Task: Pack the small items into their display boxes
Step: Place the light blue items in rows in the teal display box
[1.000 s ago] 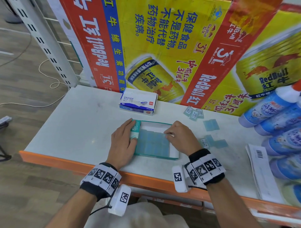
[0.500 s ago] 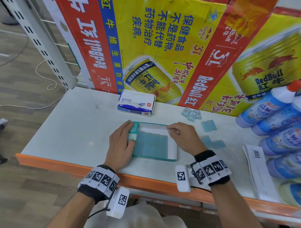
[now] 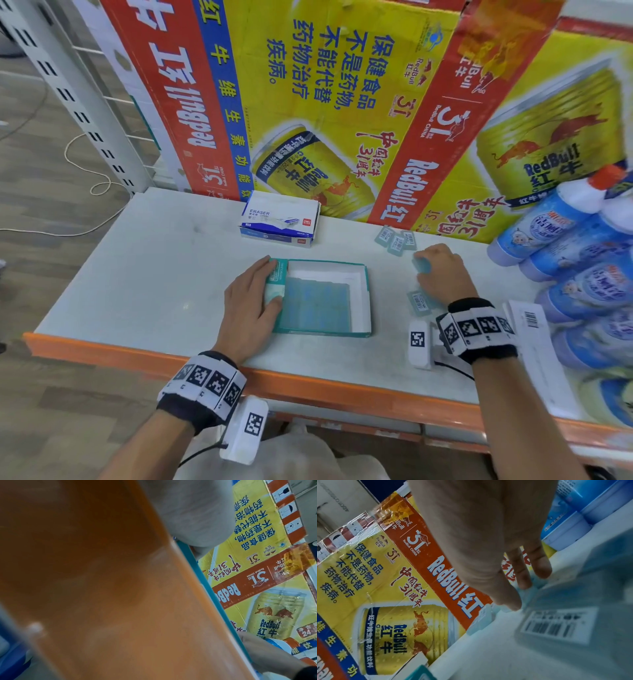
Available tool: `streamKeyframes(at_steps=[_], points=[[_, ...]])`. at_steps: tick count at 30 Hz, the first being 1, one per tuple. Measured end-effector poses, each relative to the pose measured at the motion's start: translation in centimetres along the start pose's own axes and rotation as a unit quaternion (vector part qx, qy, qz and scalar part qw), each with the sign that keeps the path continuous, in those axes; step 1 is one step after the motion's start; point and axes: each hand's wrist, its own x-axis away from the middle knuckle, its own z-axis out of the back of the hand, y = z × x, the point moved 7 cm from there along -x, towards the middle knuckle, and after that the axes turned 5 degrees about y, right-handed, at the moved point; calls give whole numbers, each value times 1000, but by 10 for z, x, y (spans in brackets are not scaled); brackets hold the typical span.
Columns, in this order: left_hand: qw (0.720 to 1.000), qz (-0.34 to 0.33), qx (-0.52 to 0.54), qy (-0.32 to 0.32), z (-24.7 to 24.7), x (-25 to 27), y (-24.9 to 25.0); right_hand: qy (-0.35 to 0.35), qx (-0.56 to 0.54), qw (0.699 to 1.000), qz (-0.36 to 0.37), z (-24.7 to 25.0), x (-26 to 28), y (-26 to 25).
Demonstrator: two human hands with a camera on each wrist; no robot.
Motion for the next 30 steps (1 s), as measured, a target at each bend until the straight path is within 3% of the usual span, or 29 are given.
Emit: streamKeyframes(at_steps=[7, 11, 14, 19, 24, 30], points=[[1000, 2, -3, 3, -1, 1, -3, -35, -72, 997, -17, -8, 6, -11], [1000, 3, -5, 4, 0, 1, -2, -17, -89, 996, -1, -5, 5, -17], [1000, 4, -5, 6, 1, 0, 0, 18, -176, 984, 0, -1, 8, -24], [1000, 8, 5, 11, 3, 0, 2, 56, -245, 964, 83, 10, 19, -55], [1000, 11, 3, 10, 3, 1, 1, 26, -283, 948, 144, 4, 37, -93], [1000, 12, 4, 10, 2, 1, 1, -16, -321, 933, 165, -13, 50, -123]])
